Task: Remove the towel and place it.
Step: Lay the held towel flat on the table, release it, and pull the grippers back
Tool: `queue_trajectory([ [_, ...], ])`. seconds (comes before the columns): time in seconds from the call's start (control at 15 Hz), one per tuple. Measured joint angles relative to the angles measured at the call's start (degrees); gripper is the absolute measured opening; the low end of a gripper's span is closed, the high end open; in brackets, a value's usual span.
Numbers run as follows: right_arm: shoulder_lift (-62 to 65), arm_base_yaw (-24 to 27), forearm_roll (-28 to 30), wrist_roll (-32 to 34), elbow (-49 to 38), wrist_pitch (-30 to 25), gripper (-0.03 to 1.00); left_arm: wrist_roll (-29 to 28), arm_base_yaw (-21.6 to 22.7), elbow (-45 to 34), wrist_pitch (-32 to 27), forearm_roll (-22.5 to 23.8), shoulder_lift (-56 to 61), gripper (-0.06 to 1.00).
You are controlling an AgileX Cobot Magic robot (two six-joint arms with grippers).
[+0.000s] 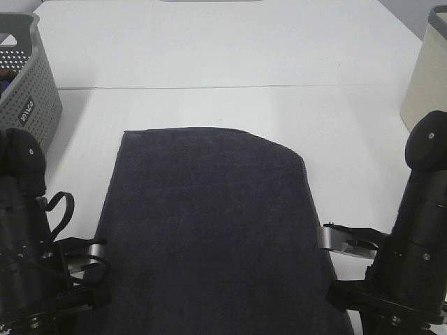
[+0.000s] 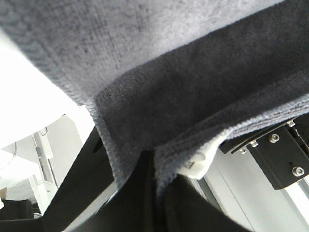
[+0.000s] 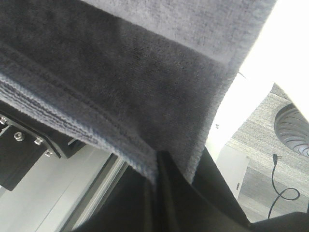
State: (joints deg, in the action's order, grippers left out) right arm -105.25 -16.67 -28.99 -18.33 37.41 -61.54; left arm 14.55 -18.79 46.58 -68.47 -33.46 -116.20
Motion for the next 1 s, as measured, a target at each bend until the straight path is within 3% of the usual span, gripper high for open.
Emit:
queue_trajectory([
  [0.13, 0.00, 0.00, 0.17, 0.00, 0.00, 0.17, 0.01, -1.38, 0.00, 0.00, 0.00, 0.57, 0.00, 0.03],
  [0.33, 0.00, 0.06, 2.23, 0.00, 0.00, 0.17, 0.07, -2.29, 0.11, 0.00, -0.11, 3.78, 0.00, 0.20],
  [0.47, 0.00, 0.11, 2.52, 0.00, -0.06, 0.17, 0.22, -2.41, 0.11, -0.06, -0.17, 5.67, 0.00, 0.30],
  [0.67, 0.00, 0.11, 0.80, -0.92, -0.06, 0.17, 0.55, -2.58, 0.11, -0.06, -0.34, 4.53, 0.00, 0.37],
  [0.8, 0.00, 0.11, 0.46, -1.15, -0.06, 0.17, 0.62, -2.58, 0.34, -0.06, -0.46, 1.72, 0.00, 0.46],
  [1.0, 0.00, 0.11, -0.34, -1.32, -0.06, 0.17, 0.64, -2.58, 0.46, -0.06, -0.46, -0.11, 0.00, 0.58],
])
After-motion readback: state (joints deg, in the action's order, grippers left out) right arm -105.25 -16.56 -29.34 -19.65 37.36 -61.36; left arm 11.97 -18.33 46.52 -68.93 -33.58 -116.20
